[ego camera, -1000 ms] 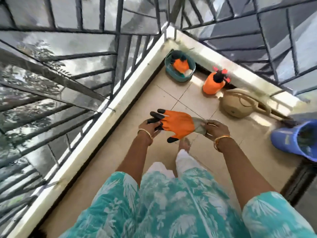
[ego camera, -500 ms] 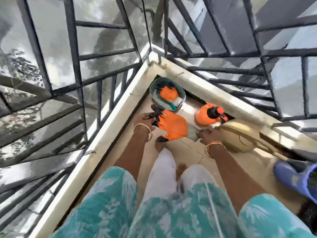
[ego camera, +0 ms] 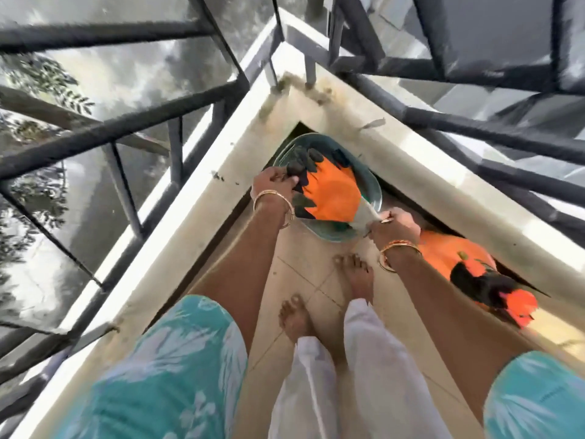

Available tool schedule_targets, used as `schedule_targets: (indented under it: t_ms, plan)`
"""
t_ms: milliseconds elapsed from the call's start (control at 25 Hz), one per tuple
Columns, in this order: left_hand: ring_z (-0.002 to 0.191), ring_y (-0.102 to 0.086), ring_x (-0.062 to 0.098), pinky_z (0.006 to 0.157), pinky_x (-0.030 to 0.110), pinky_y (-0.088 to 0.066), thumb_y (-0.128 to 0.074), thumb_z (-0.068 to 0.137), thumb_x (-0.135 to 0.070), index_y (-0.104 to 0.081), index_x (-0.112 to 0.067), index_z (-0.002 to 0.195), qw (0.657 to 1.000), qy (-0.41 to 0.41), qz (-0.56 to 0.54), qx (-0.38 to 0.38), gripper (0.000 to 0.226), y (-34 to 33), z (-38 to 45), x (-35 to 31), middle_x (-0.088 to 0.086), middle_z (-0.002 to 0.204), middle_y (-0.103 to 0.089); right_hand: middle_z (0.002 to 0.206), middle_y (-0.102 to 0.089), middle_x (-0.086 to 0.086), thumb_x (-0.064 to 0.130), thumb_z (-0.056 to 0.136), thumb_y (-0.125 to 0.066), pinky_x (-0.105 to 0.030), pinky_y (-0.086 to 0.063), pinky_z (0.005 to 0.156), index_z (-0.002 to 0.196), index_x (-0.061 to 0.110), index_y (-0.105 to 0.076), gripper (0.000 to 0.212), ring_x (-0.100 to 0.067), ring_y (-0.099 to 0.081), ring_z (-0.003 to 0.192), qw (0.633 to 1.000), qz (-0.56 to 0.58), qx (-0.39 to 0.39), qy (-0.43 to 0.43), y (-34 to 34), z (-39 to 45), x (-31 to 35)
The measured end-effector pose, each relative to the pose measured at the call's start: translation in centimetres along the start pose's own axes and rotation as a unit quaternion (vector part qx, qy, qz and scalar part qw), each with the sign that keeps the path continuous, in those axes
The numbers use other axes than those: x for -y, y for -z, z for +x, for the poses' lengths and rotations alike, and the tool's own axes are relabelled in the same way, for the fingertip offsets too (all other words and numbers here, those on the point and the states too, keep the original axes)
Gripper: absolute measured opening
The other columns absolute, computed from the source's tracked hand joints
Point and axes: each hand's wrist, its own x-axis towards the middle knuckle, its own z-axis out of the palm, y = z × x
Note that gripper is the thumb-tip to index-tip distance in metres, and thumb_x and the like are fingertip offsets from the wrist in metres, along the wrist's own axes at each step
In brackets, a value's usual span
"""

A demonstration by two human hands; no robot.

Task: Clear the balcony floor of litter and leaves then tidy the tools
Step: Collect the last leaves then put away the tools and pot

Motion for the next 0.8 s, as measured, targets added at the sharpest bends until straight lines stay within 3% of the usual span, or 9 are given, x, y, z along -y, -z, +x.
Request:
schedule_targets:
  t_ms: [160,240,360,480,560,600,680,720,800]
  plan:
    - [0.063,-0.059,0.02,0.076,0.037,-0.057,-0.068,0.079,0.007,-0.065,-0.011,0.086,1.0,-0.016,-0.005,-0.007,0.019,-3.3,4.4,-1.5,0.0,0.065,-0.058,0.087,-0.065,-0.01,0.016,0.079,-0.06,-0.03,-0.051,0.076,0.079,0.018,-0.055,0.005,-0.023,-0.061,0.081,0.999,-0.021,0.043,-0.022,-2.5,5.5,1.0]
    - [0.077,-0.065,0.023,0.085,0.037,-0.056,-0.068,0.077,0.006,-0.066,-0.014,0.083,0.999,-0.028,0.031,-0.018,0.021,-4.0,6.5,-1.6,0.0,0.072,-0.063,0.091,-0.067,-0.013,0.015,0.071,-0.06,-0.034,-0.055,0.073,0.081,0.014,-0.053,0.012,-0.025,-0.065,0.076,0.997,-0.019,0.07,-0.03,-3.1,6.7,1.2]
    - [0.102,-0.06,0.021,0.086,0.013,-0.042,-0.058,0.083,0.004,-0.065,-0.011,0.105,0.976,-0.075,0.198,-0.053,0.028,-3.9,6.4,-1.6,0.005,0.105,-0.064,0.104,-0.059,-0.018,0.021,0.081,-0.06,-0.04,-0.05,0.079,0.107,0.011,-0.051,0.029,-0.037,-0.061,0.094,0.981,-0.184,0.048,0.04,-2.9,6.9,1.7]
    - [0.107,-0.051,0.028,0.084,0.031,-0.045,-0.051,0.082,0.006,-0.06,-0.008,0.113,0.911,-0.24,0.331,-0.057,0.034,-3.7,4.0,-0.5,0.012,0.12,-0.049,0.117,-0.049,-0.016,0.012,0.086,-0.052,-0.042,-0.046,0.079,0.121,0.008,-0.044,0.036,-0.038,-0.052,0.106,0.944,-0.25,0.049,0.209,-3.2,5.9,2.8]
    - [0.102,-0.054,0.033,0.076,0.041,-0.053,-0.062,0.074,0.004,-0.062,-0.005,0.105,0.823,-0.382,0.421,-0.019,0.033,-4.1,2.9,1.7,0.013,0.116,-0.047,0.126,-0.041,-0.015,0.009,0.083,-0.052,-0.042,-0.045,0.084,0.127,0.009,-0.041,0.045,-0.036,-0.047,0.113,0.908,-0.264,0.128,0.298,-4.8,6.0,3.0]
    - [0.106,-0.054,0.035,0.076,0.043,-0.054,-0.068,0.07,0.001,-0.061,-0.006,0.109,0.77,-0.412,0.487,0.015,0.04,-4.2,2.7,2.7,0.012,0.121,-0.047,0.134,-0.036,-0.015,0.009,0.081,-0.055,-0.042,-0.044,0.091,0.132,0.01,-0.037,0.055,-0.036,-0.043,0.118,0.892,-0.281,0.175,0.307,-5.7,6.2,2.8]
    - [0.135,-0.033,0.034,0.1,0.047,-0.043,-0.066,0.079,-0.009,-0.041,-0.011,0.137,0.714,-0.349,0.6,0.097,0.063,-4.3,2.8,4.1,0.01,0.149,-0.029,0.15,-0.016,-0.014,0.009,0.079,-0.06,-0.041,-0.035,0.105,0.144,0.013,-0.021,0.076,-0.037,-0.03,0.132,0.881,-0.301,0.244,0.271,-7.4,6.8,2.5]
    - [0.143,-0.018,0.032,0.109,0.047,-0.034,-0.06,0.085,-0.011,-0.027,-0.013,0.146,0.712,-0.301,0.624,0.116,0.07,-4.3,3.1,4.4,0.008,0.156,-0.016,0.154,-0.005,-0.013,0.008,0.079,-0.061,-0.039,-0.03,0.11,0.147,0.014,-0.014,0.083,-0.035,-0.023,0.137,0.882,-0.301,0.262,0.251,-8.0,7.2,2.4]
    - [0.145,-0.01,0.03,0.112,0.047,-0.028,-0.055,0.088,-0.011,-0.015,-0.015,0.15,0.733,-0.267,0.613,0.127,0.074,-4.0,3.6,4.3,0.004,0.159,-0.005,0.156,0.008,-0.01,0.005,0.078,-0.061,-0.036,-0.024,0.114,0.149,0.016,-0.005,0.091,-0.031,-0.012,0.143,0.881,-0.301,0.285,0.227,-8.8,8.0,2.2]
